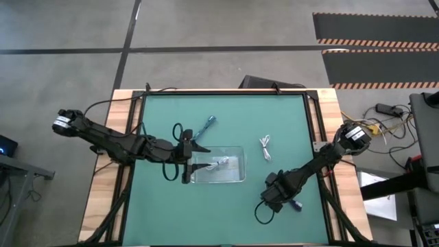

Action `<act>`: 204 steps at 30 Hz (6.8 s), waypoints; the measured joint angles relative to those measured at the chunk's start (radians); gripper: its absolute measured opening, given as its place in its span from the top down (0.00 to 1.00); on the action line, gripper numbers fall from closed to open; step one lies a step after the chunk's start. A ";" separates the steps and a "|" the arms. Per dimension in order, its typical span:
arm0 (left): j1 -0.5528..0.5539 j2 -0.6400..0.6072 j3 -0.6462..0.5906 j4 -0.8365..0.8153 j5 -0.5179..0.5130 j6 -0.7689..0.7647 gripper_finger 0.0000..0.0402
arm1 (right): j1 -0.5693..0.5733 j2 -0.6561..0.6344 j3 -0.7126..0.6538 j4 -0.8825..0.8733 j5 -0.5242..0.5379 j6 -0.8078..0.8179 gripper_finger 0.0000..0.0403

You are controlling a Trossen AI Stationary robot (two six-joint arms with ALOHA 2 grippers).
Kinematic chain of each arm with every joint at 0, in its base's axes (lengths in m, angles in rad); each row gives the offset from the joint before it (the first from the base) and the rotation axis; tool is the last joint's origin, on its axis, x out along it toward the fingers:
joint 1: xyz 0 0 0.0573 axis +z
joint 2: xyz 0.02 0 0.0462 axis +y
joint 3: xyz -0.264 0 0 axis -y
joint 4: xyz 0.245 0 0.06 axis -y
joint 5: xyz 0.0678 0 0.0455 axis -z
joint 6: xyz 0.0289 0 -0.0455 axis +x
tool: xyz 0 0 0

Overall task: Pick and place USB-C Cables
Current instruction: Put the violet charger cable into the transparent bin

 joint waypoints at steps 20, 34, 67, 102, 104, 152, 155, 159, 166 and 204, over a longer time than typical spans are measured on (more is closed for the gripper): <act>0.000 -0.001 -0.002 0.010 0.000 -0.044 0.47 | 0.040 -0.262 -0.002 -0.091 0.251 -0.072 0.94; 0.000 0.012 -0.005 0.061 0.000 -0.041 0.47 | 0.142 -0.483 -0.002 -0.064 0.731 -0.266 0.94; -0.033 0.270 0.012 0.554 0.024 -0.046 0.47 | 0.003 -0.588 -0.392 1.502 0.412 -1.450 0.94; -0.029 0.650 0.355 0.663 0.052 0.062 0.47 | -0.080 -0.587 -0.378 1.525 0.420 -1.389 0.94; -0.029 0.666 0.369 0.665 0.053 0.061 0.47 | -0.080 -0.587 -0.378 1.525 0.420 -1.391 0.94; -0.029 0.634 0.382 0.489 0.014 0.011 0.96 | -0.079 -0.772 -0.379 1.266 0.420 -1.316 0.51; -0.029 0.604 0.382 0.394 0.008 -0.026 0.96 | -0.079 -0.822 -0.379 1.187 0.420 -1.295 0.52; -0.029 0.549 0.382 0.260 0.007 -0.118 0.96 | -0.079 -0.884 -0.379 1.078 0.420 -1.257 0.53; -0.029 0.475 0.446 -0.038 0.006 -0.292 0.96 | -0.079 -0.956 -0.380 0.942 0.421 -1.226 0.54; 0.092 0.780 1.154 -1.424 0.310 -0.416 0.96 | -0.080 -1.020 -0.380 0.839 0.483 -1.238 0.54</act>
